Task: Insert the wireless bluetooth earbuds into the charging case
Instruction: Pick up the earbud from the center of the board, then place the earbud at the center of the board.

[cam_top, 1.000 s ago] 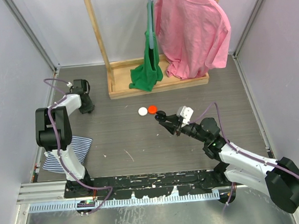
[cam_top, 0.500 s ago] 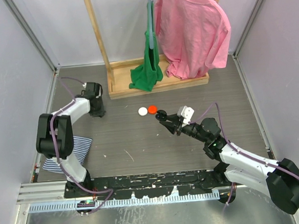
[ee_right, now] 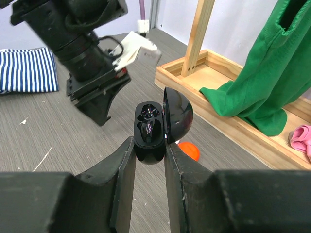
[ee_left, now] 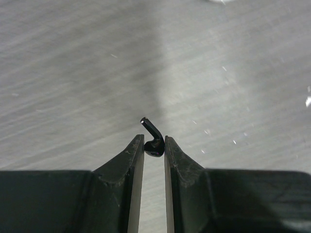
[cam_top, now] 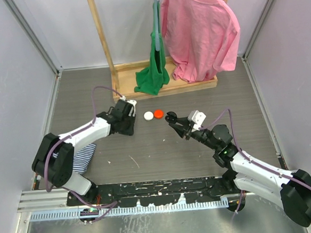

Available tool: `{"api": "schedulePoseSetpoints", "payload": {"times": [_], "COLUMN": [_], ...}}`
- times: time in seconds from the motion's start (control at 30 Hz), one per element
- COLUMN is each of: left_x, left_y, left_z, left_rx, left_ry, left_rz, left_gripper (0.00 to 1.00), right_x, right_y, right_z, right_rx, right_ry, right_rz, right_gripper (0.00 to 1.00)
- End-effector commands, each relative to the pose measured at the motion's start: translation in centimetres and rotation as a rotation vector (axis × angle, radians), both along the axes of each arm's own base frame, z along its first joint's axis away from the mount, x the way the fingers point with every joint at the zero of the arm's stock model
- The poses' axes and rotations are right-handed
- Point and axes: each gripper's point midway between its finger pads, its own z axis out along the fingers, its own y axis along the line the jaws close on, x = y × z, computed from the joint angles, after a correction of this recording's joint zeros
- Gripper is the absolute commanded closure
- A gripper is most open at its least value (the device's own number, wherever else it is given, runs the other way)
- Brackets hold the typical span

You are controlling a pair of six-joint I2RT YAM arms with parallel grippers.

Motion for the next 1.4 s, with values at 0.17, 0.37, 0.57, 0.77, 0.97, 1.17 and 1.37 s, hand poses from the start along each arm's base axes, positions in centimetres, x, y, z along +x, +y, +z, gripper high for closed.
{"api": "schedulePoseSetpoints", "payload": {"times": [0.17,0.37,0.57,0.77,0.97,1.17,1.37], "left_x": [-5.3,-6.7,-7.1,-7.0,-6.0,-5.1,-5.8], "left_y": [-3.9,-3.7,-3.3,-1.6,0.1,1.2,0.0], "left_z": [-1.4,-3.1,-3.2,-2.9,-2.2,-1.5,0.1], "left_rx": [0.09,0.155,0.165,0.189,0.203,0.159,0.033], "left_ry": [-0.006,0.007,0.0,-0.04,-0.091,-0.107,-0.098], "left_rz": [-0.18,-0.165,-0.125,-0.054,0.034,0.115,0.151], "left_gripper": [0.75,0.69,0.61,0.58,0.56,0.54,0.5], "right_x": [0.6,0.6,0.6,0.7,0.7,0.7,0.7], "right_y": [-0.5,-0.5,-0.4,-0.3,-0.2,-0.3,-0.3], "right_z": [1.7,1.6,1.4,1.4,1.3,1.3,1.3], "right_rx": [0.033,0.031,0.026,0.025,0.022,0.022,0.023], "right_ry": [-0.057,-0.053,-0.05,-0.048,-0.045,-0.045,-0.043], "right_rz": [-0.04,-0.039,-0.034,-0.034,-0.029,-0.033,-0.035], "right_gripper": [0.77,0.77,0.77,0.77,0.77,0.77,0.77]}}
